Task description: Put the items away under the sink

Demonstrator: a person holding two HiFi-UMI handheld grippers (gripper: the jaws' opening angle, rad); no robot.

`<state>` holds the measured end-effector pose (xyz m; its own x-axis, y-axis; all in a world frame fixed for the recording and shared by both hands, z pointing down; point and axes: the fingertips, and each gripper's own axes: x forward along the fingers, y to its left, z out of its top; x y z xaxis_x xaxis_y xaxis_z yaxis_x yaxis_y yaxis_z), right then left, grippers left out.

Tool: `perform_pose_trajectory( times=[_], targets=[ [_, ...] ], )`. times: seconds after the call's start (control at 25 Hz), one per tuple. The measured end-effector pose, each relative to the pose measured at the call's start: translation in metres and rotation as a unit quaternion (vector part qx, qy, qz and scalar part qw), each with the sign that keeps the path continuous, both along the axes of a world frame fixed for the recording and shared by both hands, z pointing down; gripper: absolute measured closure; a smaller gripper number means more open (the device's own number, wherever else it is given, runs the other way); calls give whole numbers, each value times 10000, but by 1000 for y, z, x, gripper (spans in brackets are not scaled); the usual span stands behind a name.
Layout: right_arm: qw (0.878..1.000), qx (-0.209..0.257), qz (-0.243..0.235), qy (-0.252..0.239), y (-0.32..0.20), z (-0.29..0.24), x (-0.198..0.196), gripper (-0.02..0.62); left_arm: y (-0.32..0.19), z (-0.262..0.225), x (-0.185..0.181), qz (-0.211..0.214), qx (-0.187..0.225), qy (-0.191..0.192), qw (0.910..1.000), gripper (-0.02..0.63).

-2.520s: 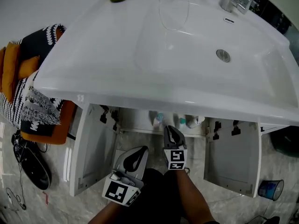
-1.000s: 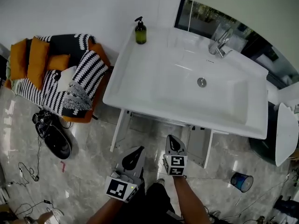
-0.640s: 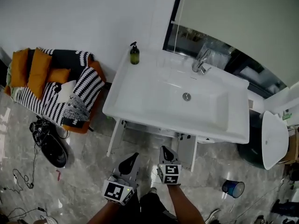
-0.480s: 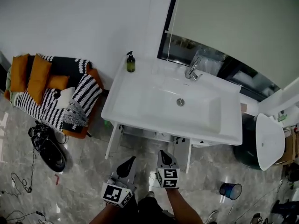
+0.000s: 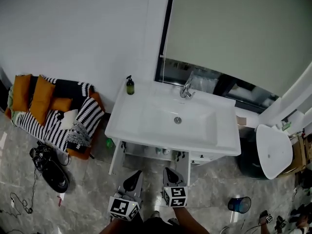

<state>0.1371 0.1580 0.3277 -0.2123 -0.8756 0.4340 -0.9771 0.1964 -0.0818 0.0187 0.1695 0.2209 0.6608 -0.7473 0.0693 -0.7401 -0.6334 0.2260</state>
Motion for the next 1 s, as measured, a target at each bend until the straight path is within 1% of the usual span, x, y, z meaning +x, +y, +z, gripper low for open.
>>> perform_pose_trajectory(
  times=[0.08, 0.28, 0.52, 0.84, 1.0],
  targets=[
    [9999, 119, -11, -42, 9, -16, -3, 580, 7, -8, 2, 20, 47, 2, 10000, 598],
    [9991, 410, -125, -52, 36, -51, -7, 580, 29, -14, 2, -127, 19, 112, 9999, 598],
    [9969, 763, -203, -67, 61, -80, -10, 580, 49, -15, 4, -97, 47, 117, 9999, 598],
    [9957, 896, -205, -105, 78, -93, -6, 580, 53, -22, 11, -66, 201, 26, 9998, 598],
    [9953, 928, -231, -124, 78, -98, -5, 580, 54, -21, 11, -58, 109, -36, 9999, 601]
  ],
)
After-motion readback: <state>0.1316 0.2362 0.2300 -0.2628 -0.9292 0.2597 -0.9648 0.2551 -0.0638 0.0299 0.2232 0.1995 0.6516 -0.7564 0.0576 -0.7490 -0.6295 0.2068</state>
